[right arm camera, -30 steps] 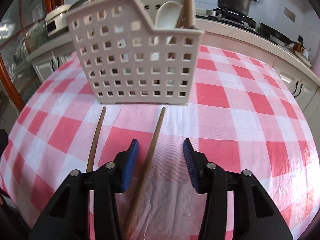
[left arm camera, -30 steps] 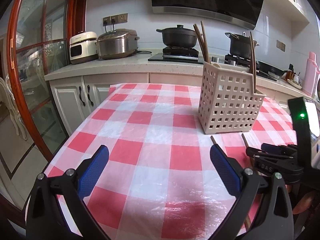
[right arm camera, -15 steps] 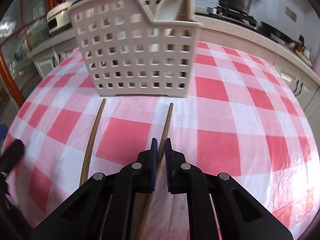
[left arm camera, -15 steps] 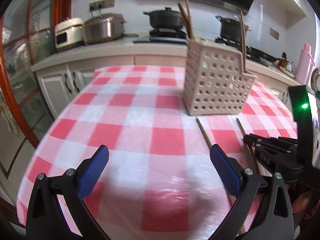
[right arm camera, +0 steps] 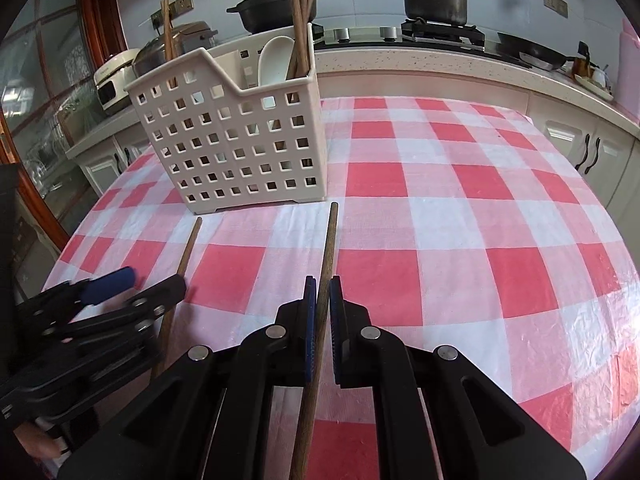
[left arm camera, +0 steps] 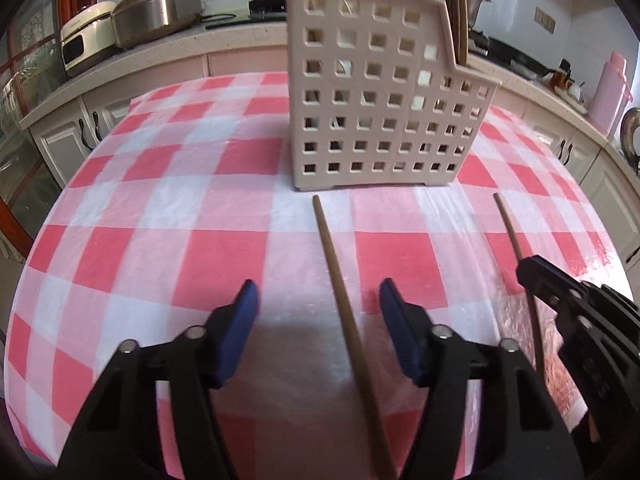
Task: Organize utensils
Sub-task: 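Close the right tool on one chopstick while the left tool closes on another, then lift both held chopsticks upright and carry them over the basket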
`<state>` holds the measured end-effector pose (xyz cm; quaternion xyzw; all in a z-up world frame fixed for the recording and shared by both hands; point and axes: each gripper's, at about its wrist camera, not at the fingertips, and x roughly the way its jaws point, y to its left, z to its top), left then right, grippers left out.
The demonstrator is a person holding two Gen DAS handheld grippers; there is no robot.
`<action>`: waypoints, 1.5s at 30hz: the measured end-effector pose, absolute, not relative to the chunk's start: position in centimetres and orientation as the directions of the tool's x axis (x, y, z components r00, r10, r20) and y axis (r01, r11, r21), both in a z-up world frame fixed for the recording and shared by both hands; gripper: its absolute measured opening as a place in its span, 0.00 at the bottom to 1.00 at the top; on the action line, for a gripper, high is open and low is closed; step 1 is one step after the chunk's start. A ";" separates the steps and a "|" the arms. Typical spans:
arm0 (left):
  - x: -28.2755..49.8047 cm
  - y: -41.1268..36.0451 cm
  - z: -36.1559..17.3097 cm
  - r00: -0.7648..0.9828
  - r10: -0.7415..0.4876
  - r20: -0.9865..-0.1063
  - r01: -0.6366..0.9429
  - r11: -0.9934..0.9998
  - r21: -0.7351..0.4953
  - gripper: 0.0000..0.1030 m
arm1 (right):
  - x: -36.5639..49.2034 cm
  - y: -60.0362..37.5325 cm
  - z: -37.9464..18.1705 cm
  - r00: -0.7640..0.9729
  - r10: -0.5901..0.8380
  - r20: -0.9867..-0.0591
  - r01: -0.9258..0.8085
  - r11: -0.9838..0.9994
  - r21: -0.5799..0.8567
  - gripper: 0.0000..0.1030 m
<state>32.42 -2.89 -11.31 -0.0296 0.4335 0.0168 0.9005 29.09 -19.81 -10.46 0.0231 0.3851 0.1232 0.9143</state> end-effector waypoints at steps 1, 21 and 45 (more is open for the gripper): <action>32.8 -3.1 -11.6 0.612 0.005 -0.791 -0.054 0.998 -0.035 0.46 | 29.1 -19.9 -10.5 0.673 0.246 -0.697 -0.209 0.968 0.140 0.07; 32.7 -3.0 -11.1 0.612 -0.077 -0.787 0.028 0.997 -0.075 0.06 | 28.6 -20.2 -10.2 0.680 0.257 -0.686 -0.202 0.966 0.162 0.07; 28.5 0.2 -7.3 0.726 -0.086 -0.682 0.027 0.995 -0.098 0.06 | 29.0 -18.3 -11.1 0.627 0.179 -0.758 -0.240 0.970 0.031 0.36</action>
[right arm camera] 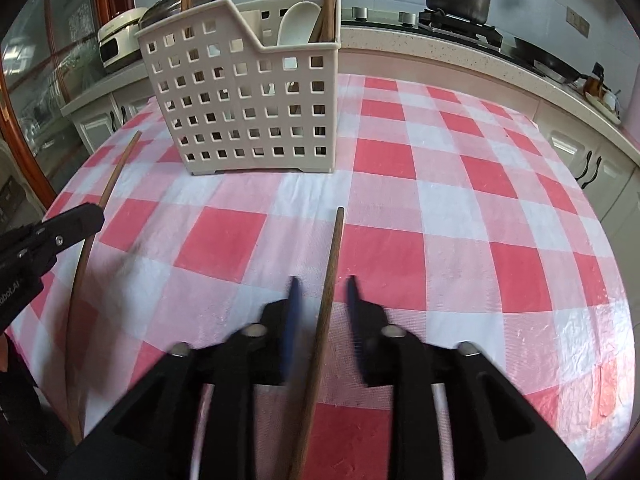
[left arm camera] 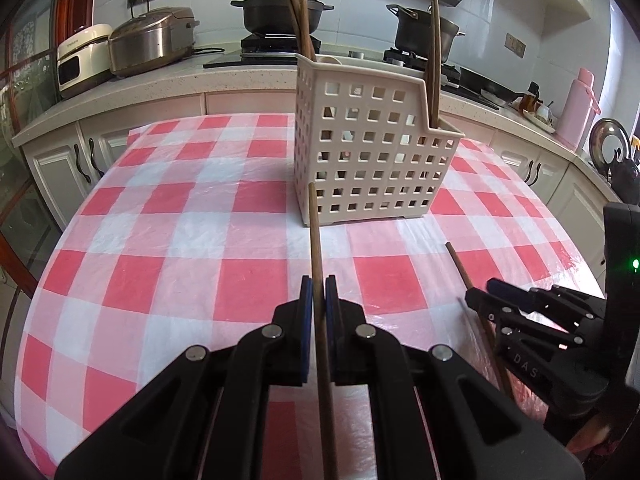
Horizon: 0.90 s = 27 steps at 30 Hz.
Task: Organize utensils
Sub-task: 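Lift both held chopsticks upright and carry them over the basket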
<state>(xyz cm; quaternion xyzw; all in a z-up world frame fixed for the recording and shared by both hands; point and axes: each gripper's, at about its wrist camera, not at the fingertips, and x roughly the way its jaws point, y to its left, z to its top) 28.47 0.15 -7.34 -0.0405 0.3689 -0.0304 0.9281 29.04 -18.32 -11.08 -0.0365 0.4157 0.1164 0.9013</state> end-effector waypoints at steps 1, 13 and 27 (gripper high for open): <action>28.4 0.3 -7.3 0.727 -0.085 -0.681 0.025 0.995 -0.098 0.06 | 28.9 -18.3 -11.0 0.634 0.176 -0.753 -0.240 0.970 0.025 0.36; 27.8 0.8 -6.9 0.738 -0.092 -0.668 0.024 0.994 -0.109 0.06 | 30.0 -17.6 -11.9 0.615 0.137 -0.776 -0.234 0.972 -0.014 0.06; 26.1 1.7 -4.6 0.790 -0.071 -0.609 0.014 0.995 -0.099 0.06 | 26.8 -18.7 -5.4 0.776 0.253 -0.577 -0.252 0.964 0.083 0.06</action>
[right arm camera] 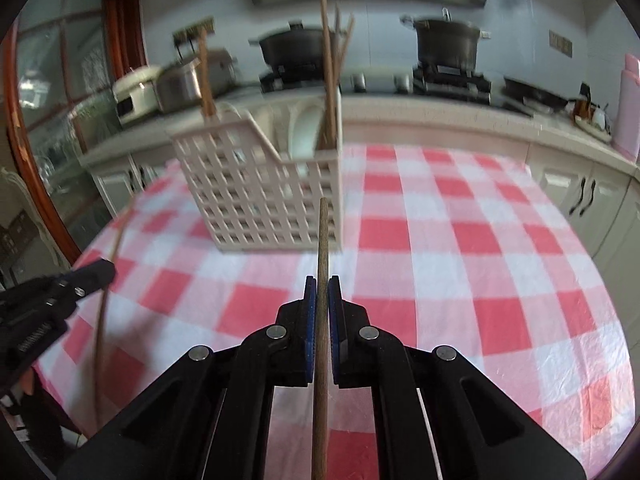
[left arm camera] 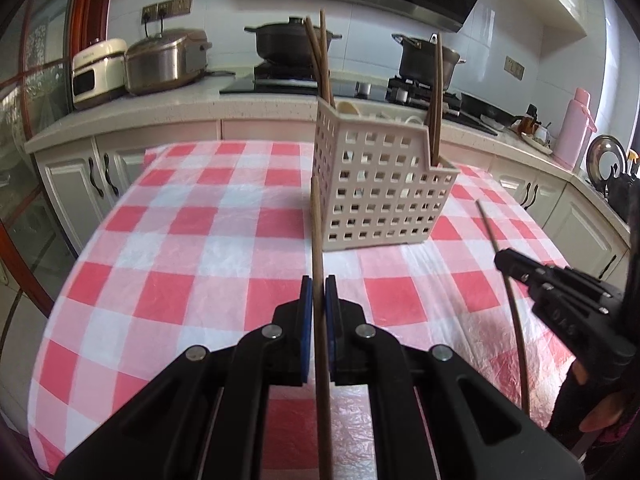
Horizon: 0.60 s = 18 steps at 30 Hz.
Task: Organize utensils
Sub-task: 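Lift both held chopsticks upright and carry them over the basket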
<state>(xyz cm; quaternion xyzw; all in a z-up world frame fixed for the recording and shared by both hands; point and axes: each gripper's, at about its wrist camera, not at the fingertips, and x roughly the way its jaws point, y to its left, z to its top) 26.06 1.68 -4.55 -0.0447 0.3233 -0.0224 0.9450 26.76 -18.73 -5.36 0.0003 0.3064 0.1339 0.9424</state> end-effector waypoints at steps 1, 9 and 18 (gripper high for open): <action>25.9 1.7 -4.3 0.795 -0.070 -0.603 0.016 0.995 -0.095 0.06 | 26.6 -18.8 -5.0 0.782 0.258 -0.567 -0.255 0.963 0.086 0.06; 24.2 1.4 -2.5 0.831 -0.054 -0.554 0.020 0.997 -0.068 0.06 | 24.6 -19.0 -1.9 0.834 0.285 -0.473 -0.275 0.957 0.091 0.06; 22.6 1.4 -0.6 0.860 -0.047 -0.508 0.020 0.998 -0.059 0.06 | 22.3 -18.8 0.4 0.865 0.303 -0.401 -0.301 0.951 0.069 0.06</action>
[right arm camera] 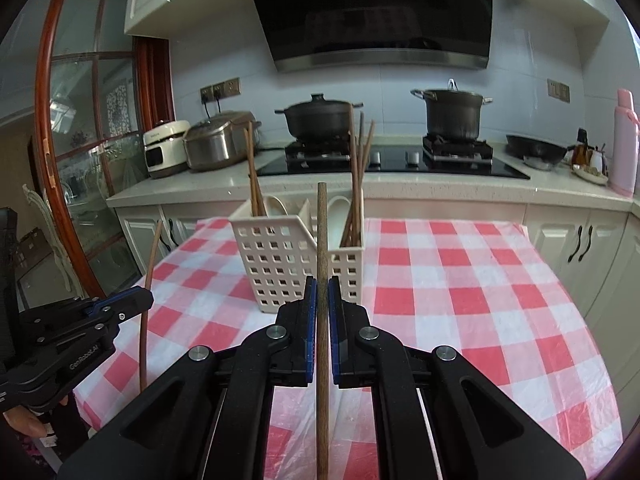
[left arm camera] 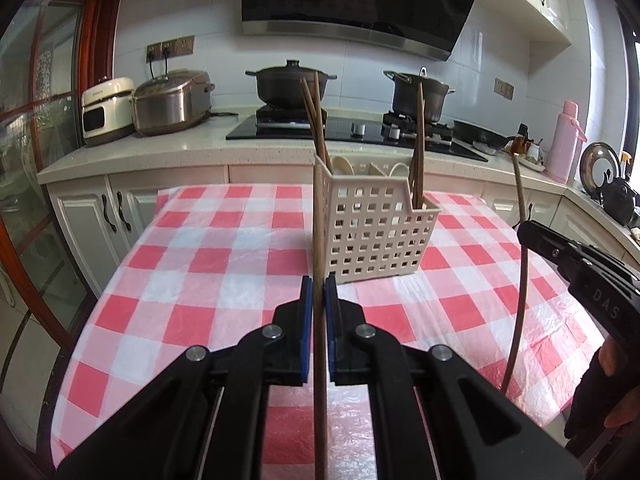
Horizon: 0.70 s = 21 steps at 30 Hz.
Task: Organize utensils
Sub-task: 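Lift both held chopsticks upright and carry them over the basket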
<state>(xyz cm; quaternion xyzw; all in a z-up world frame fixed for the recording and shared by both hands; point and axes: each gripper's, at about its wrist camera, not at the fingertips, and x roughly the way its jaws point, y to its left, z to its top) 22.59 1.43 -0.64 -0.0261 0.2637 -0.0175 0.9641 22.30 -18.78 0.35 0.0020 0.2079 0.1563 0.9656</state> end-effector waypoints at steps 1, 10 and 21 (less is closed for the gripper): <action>22.3 1.4 -0.4 0.866 -0.045 -0.498 0.020 0.998 -0.055 0.06 | 22.1 -18.7 0.5 0.867 0.301 -0.396 -0.302 0.951 0.063 0.06; 21.3 1.3 0.7 0.895 -0.030 -0.444 0.013 0.999 -0.041 0.06 | 20.8 -18.8 1.3 0.877 0.314 -0.365 -0.315 0.947 0.057 0.06; 20.8 1.3 1.3 0.908 -0.026 -0.419 0.013 0.999 -0.036 0.06 | 20.1 -19.0 1.8 0.880 0.322 -0.349 -0.322 0.945 0.061 0.06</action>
